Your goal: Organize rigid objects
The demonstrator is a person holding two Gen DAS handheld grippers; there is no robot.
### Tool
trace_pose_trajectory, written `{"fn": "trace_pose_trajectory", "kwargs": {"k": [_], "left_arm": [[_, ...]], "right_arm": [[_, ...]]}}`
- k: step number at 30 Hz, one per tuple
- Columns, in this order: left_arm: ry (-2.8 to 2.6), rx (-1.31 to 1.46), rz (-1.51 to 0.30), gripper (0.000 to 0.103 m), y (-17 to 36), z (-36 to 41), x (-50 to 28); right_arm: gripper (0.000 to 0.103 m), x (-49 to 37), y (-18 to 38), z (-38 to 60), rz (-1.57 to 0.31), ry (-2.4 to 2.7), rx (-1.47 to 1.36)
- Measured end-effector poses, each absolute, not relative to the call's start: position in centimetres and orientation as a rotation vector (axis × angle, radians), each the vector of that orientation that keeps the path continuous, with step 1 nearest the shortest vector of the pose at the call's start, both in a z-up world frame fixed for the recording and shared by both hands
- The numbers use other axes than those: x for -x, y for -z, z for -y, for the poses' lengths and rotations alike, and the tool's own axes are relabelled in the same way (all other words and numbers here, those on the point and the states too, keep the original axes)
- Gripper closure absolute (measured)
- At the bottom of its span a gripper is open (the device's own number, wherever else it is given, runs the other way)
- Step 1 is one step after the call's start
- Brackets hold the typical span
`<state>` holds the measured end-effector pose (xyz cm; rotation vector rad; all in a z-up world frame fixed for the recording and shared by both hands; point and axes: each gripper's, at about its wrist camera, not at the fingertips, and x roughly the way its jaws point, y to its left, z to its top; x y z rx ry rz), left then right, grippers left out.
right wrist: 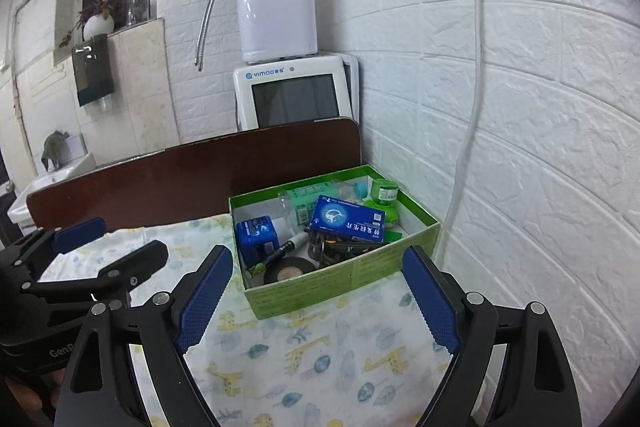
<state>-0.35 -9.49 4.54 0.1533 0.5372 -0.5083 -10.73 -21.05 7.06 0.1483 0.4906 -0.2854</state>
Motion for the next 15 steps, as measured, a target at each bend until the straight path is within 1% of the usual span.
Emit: {"fn": "trace_pose_trajectory", "kwargs": {"k": [15], "left_arm": [[0.528,-0.141,-0.523,0.018,-4.72,9.01,0.98]], "right_arm": [[0.015,11.14,-7.12,21.31,-0.502,0.304,-0.170]]}}
